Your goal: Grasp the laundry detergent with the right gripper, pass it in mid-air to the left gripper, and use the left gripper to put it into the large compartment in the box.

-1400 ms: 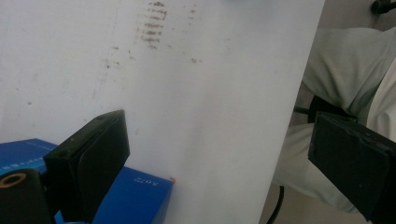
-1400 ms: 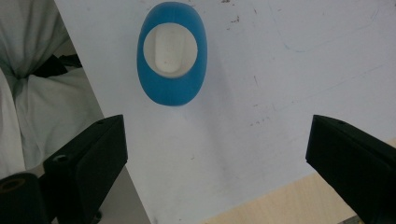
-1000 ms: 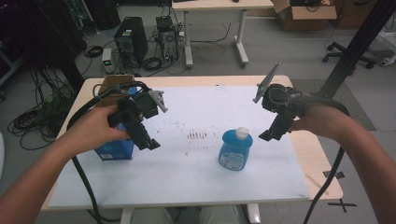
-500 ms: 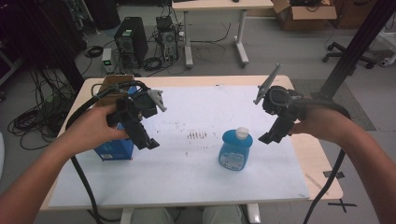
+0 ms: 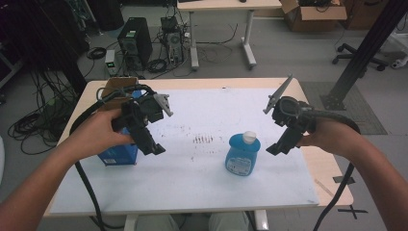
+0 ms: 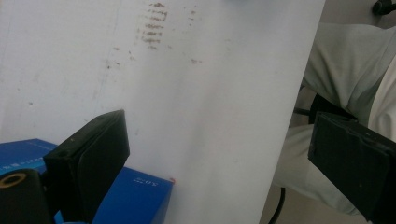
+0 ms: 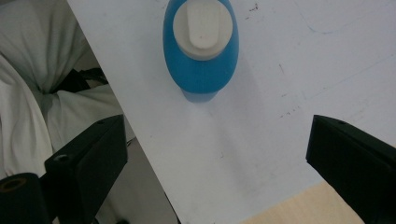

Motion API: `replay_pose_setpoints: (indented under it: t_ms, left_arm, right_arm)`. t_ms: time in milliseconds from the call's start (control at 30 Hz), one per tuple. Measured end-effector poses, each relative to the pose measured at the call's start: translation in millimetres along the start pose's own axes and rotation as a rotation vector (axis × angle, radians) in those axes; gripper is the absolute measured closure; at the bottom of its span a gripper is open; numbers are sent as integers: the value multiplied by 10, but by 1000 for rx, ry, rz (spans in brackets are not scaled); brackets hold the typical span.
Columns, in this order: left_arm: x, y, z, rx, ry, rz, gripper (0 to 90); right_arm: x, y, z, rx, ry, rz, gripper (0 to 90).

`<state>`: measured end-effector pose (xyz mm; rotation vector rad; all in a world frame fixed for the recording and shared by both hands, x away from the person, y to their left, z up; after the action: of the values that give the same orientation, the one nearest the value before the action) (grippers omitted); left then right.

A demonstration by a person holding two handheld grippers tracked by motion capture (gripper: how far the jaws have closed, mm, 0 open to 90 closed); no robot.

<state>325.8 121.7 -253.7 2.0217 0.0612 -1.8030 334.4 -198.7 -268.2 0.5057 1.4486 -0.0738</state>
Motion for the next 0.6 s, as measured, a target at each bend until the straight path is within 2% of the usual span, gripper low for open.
replay_pose_setpoints:
  t_ms: [300,600]
  left_arm:
    - [23,7,-7,0,-2,-1,58]
    - [48,1,-11,-4,-9,-1,58]
  right_arm:
    - [171,-88,-13,25,19,41,50]
    - [266,-151,-13,29,12,76,50]
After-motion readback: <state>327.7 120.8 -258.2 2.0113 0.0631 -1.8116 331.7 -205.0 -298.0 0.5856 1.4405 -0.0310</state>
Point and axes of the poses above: each handheld gripper's, and its own axes: x roughly forward along the jaws, y roughly out of its top, z roughly to its right, the point moved 5 cm from there along x, roughly forward along the jaws, and after that the axes turned 3 degrees about -x, right-handed, at the moved point
